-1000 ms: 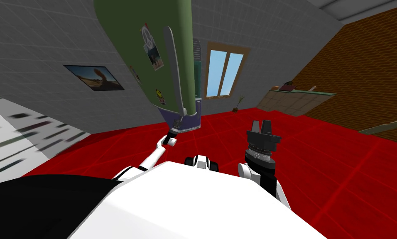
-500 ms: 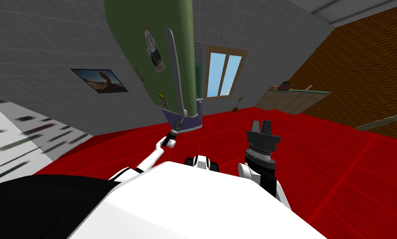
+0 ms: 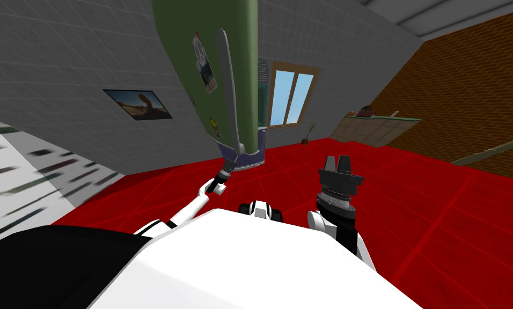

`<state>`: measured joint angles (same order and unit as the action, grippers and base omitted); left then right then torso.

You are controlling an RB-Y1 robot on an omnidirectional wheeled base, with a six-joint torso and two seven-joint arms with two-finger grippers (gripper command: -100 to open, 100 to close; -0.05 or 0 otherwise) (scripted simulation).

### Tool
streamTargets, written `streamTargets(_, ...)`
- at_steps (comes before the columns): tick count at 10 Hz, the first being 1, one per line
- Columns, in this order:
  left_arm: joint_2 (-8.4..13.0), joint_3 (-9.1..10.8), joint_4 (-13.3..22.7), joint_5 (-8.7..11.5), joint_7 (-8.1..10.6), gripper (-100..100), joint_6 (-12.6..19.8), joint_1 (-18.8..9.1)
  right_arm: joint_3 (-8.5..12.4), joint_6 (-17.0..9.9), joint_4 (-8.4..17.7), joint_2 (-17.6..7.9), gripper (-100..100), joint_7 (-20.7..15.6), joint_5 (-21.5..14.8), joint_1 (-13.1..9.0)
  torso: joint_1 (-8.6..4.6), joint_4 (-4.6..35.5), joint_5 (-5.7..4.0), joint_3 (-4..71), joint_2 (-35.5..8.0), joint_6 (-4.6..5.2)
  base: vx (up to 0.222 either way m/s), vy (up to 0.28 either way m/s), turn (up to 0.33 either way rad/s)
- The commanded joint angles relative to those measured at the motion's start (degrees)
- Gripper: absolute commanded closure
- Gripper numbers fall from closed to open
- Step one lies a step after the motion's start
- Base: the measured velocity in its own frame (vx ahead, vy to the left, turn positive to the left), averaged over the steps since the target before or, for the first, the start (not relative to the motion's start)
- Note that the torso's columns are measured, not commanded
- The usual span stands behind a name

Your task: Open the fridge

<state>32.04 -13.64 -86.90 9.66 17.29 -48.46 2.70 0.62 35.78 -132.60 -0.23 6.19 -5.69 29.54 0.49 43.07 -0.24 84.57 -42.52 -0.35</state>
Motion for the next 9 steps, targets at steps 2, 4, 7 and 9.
streamTargets(2, 3.1, -0.97, -3.8, 0.5, 2.77, 100, -2.8, 0.9, 0.0, 0.0, 0.0, 0.0, 0, 0.0, 0.0, 0.0, -0.06, 0.0, 0.00, 0.0, 0.0, 0.00, -0.134, 0.205, -0.012)
streamTargets(4, 4.7, -1.28, -4.6, 1.1, 4.13, -100, -0.2, 0.8, 0.0, 0.0, 0.0, 0.0, 0, 0.0, 0.0, 0.0, -0.17, 0.0, 0.00, 0.0, 0.1, 0.07, -0.089, 0.124, 0.018)
streamTargets(7, 7.4, -0.15, -7.3, 2.5, 6.04, -100, 2.4, -0.1, 0.0, 0.0, 0.0, 0.0, 0, 0.0, 0.0, 0.0, -0.94, -0.8, 0.05, 0.2, 0.5, 0.43, -0.012, -0.081, 0.058)
streamTargets(9, 9.5, 0.70, -9.3, 3.6, 7.46, -100, 4.5, -0.8, 0.0, 0.0, 0.0, 0.0, 0, 0.0, 0.0, 0.0, -0.62, -0.4, 0.03, -0.1, 0.0, 0.38, 0.004, -0.059, 0.020)
